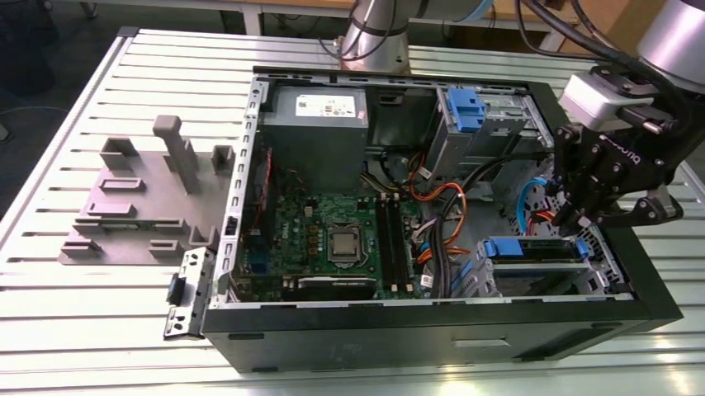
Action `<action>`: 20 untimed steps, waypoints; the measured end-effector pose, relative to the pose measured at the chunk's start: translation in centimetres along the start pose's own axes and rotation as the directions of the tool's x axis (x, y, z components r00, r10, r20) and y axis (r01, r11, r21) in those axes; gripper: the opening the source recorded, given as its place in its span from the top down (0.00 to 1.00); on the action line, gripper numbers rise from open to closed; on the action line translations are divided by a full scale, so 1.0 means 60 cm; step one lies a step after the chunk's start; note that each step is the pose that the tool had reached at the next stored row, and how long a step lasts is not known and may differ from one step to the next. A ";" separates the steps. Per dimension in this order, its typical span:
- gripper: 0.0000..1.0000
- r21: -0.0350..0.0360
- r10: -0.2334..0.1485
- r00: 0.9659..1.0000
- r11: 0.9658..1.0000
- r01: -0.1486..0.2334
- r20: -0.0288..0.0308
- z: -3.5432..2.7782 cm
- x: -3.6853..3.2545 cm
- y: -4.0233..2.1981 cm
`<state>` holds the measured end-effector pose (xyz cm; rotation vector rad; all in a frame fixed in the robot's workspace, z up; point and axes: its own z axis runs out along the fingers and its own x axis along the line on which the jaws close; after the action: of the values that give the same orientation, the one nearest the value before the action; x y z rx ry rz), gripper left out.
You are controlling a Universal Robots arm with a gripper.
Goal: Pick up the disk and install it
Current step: 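Insert the first disk wire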
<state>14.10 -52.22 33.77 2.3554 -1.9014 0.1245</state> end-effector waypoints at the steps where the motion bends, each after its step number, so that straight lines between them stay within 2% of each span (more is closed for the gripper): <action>1: 0.81 0.000 0.004 1.000 1.000 -0.004 0.000 0.000 0.000 0.000; 4: 0.81 0.006 0.014 1.000 1.000 -0.014 -0.001 0.002 0.000 0.001; 6: 0.81 0.017 0.026 1.000 1.000 -0.026 -0.005 0.003 -0.001 0.002; 7: 0.81 0.024 0.028 1.000 0.999 -0.028 -0.006 0.003 -0.002 0.008; 9: 0.81 0.031 0.029 1.000 0.999 -0.029 -0.007 0.003 -0.004 0.017; 11: 0.81 0.035 0.031 0.999 0.999 -0.031 -0.008 0.004 -0.005 0.021; 14: 0.81 0.036 0.035 0.999 0.999 -0.034 -0.008 0.004 -0.005 0.022; 17: 0.81 0.037 0.037 0.999 0.999 -0.037 -0.004 0.005 -0.003 0.024; 20: 0.81 0.039 0.039 0.999 0.998 -0.040 0.008 0.006 0.001 0.025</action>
<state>12.64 -52.62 33.47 2.3467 -1.9670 0.1580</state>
